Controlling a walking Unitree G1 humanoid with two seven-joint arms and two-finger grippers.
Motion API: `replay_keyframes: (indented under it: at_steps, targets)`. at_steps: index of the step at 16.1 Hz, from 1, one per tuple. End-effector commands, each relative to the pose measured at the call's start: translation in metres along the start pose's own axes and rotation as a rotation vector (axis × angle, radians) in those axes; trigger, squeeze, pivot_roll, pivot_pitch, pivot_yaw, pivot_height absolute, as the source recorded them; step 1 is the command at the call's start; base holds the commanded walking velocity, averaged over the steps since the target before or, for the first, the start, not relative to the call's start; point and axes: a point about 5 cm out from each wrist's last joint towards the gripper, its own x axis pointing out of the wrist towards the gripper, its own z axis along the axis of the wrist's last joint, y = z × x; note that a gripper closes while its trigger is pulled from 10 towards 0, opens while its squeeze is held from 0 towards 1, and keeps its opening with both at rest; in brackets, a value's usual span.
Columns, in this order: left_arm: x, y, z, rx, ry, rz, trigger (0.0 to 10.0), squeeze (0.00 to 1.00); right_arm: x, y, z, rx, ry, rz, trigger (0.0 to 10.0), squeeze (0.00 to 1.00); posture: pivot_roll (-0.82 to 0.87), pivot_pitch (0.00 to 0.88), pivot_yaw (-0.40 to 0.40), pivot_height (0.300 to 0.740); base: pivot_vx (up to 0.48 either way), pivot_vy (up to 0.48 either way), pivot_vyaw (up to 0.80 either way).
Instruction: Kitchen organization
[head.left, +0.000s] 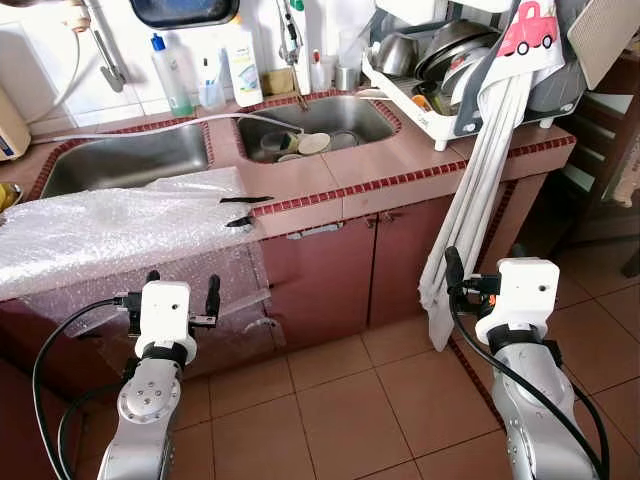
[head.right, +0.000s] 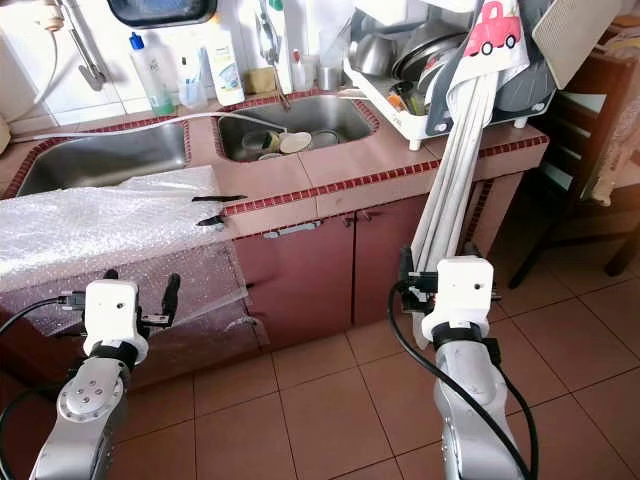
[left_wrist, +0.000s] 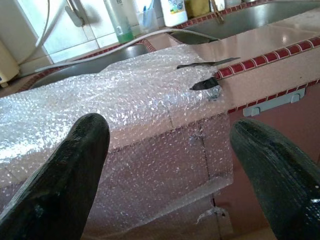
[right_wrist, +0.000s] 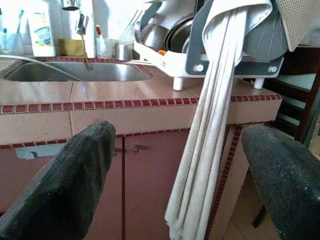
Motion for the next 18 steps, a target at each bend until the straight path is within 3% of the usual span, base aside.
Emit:
replay_keyframes:
  at_steps: [1, 18]
  targets:
    - [0.0010, 0.0005, 0.0027, -0.010, 0.001, 0.003, 10.0, 0.00, -0.0014, 0.0049, -0.0020, 0.009, 0.011, 0.037, 10.0, 0.00, -0.10, 0.006, 0.064, 0.740, 0.000, 0.000, 0.00]
    - [0.0035, 0.0034, -0.0033, -0.017, 0.044, -0.022, 10.0, 0.00, 0.0030, 0.0024, -0.0029, 0.004, 0.007, 0.020, 10.0, 0.00, -0.09, 0.008, 0.092, 0.740, 0.000, 0.281, 0.00]
